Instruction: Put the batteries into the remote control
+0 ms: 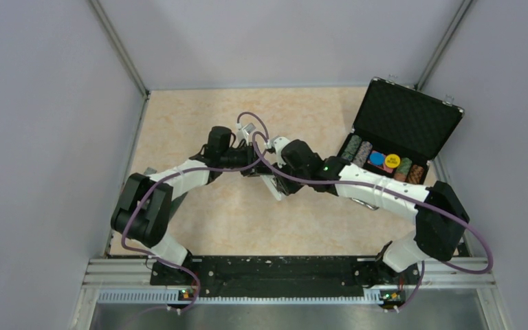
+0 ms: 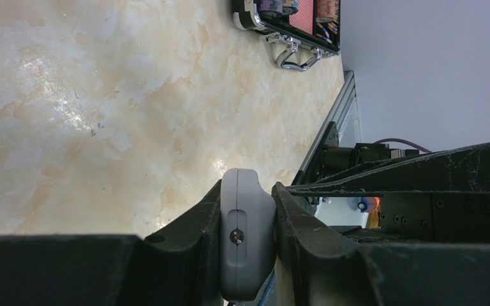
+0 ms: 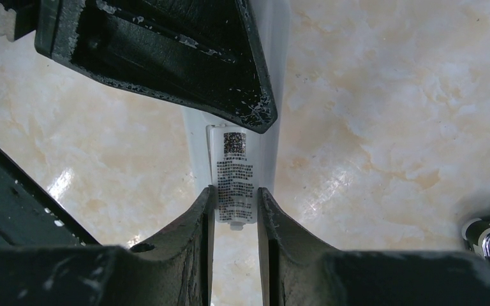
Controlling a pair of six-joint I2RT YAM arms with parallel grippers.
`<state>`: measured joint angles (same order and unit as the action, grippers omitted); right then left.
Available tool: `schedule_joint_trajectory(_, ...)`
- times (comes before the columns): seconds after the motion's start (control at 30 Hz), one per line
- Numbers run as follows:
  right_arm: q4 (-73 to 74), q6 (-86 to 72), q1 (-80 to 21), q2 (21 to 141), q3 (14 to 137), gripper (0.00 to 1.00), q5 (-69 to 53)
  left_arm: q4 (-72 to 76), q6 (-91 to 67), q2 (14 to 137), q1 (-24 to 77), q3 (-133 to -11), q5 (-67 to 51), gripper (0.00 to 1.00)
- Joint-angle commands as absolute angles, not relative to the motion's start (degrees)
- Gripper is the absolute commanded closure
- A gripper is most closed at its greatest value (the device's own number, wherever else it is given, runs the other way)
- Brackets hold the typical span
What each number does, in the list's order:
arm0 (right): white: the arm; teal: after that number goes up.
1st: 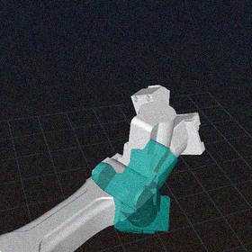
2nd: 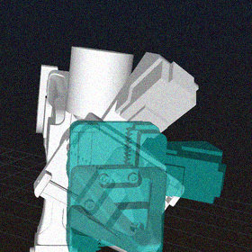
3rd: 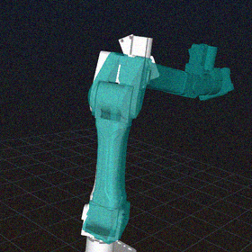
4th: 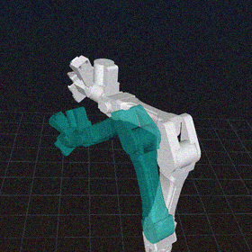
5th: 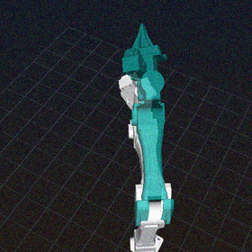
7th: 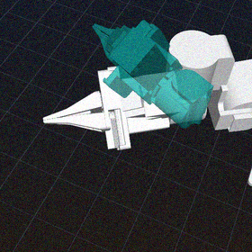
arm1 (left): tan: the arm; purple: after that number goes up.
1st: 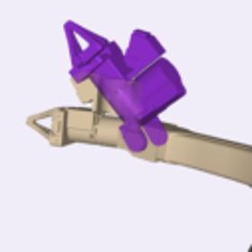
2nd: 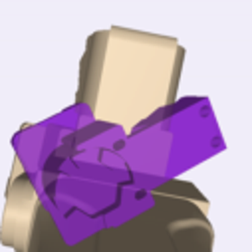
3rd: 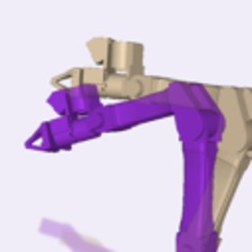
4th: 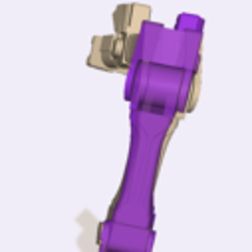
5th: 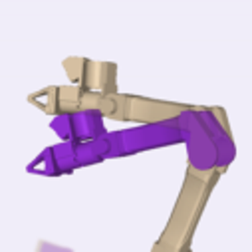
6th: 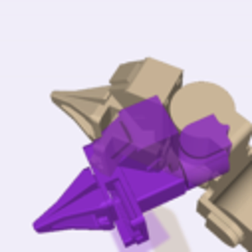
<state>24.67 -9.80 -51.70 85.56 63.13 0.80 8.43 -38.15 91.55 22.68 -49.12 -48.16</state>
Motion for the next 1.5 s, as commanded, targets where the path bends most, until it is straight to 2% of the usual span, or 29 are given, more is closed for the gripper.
schedule_joint_trajectory(0.0,22.07,-11.06,-51.95,85.33,67.11,0.83,2.20,8.32,-37.15,91.33,23.47,-50.94,-50.89,1.00)
schedule_joint_trajectory(0.8,23.58,-13.50,-50.08,87.25,69.25,0.83,-1.96,11.47,-39.26,91.08,23.60,-49.18,-51.58,1.00)
schedule_joint_trajectory(1.47,26.79,-15.61,-48.33,88.63,72.63,0.84,-1.12,8.60,-34.63,90.90,23.73,-49.25,-51.76,1.00)
